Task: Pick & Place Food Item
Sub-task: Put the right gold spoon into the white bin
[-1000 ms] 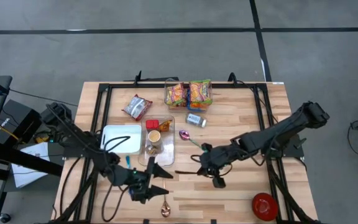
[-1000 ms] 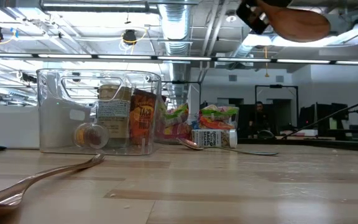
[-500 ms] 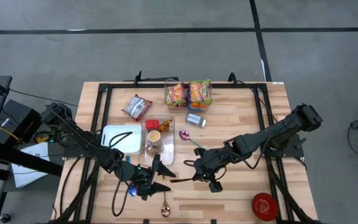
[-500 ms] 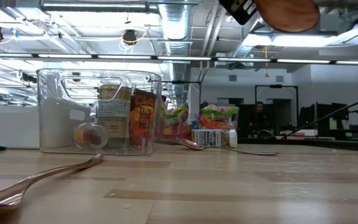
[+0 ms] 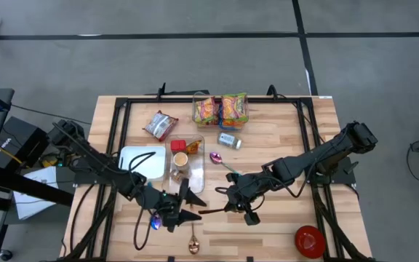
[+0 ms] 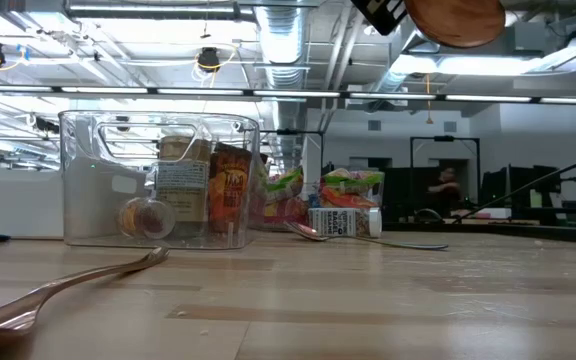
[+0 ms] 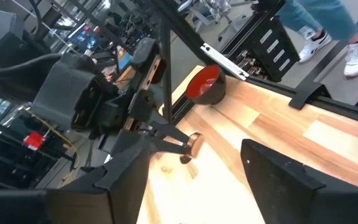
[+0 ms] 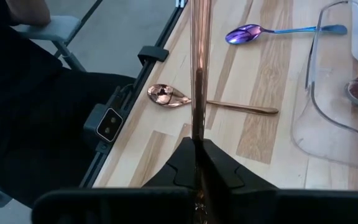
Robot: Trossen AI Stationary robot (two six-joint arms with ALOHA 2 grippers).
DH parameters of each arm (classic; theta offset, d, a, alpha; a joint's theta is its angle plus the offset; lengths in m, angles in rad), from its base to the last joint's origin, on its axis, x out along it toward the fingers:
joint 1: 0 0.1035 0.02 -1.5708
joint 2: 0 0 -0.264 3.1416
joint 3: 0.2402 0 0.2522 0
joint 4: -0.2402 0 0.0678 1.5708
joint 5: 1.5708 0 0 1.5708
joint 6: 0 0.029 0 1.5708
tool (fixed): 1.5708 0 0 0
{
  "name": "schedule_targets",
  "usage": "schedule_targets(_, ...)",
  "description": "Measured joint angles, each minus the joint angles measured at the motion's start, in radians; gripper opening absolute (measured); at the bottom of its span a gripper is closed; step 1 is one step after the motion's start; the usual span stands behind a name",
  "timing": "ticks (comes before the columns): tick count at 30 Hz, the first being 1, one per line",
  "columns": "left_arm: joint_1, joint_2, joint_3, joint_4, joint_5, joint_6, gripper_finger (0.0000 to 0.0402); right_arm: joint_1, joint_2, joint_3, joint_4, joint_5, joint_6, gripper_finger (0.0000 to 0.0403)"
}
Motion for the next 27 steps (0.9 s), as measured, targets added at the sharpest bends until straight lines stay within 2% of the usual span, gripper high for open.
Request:
schedule_targets(4,0.019,0.0,0.0,0.001,0.057,-0.006,0.0215,0.0,0.0,0.0,0.0,0.0,0.0,0.0003)
schedule_targets(12,0.021,0.0,0.0,0.001,0.078,-0.006,0.0158,0.0,0.0,0.0,-0.001,0.0,0.0,0.0004)
schedule_targets(22,0.021,-0.001,0.0,0.017,0.118,-0.006,0.0144,-0.002,0.0,0.0,-0.001,0.0,0.0,0.0004)
schedule_targets(27,0.021,-0.001,0.0,0.018,0.118,-0.006,0.0122,-0.002,0.0,0.0,-0.001,0.0,0.0,0.0004)
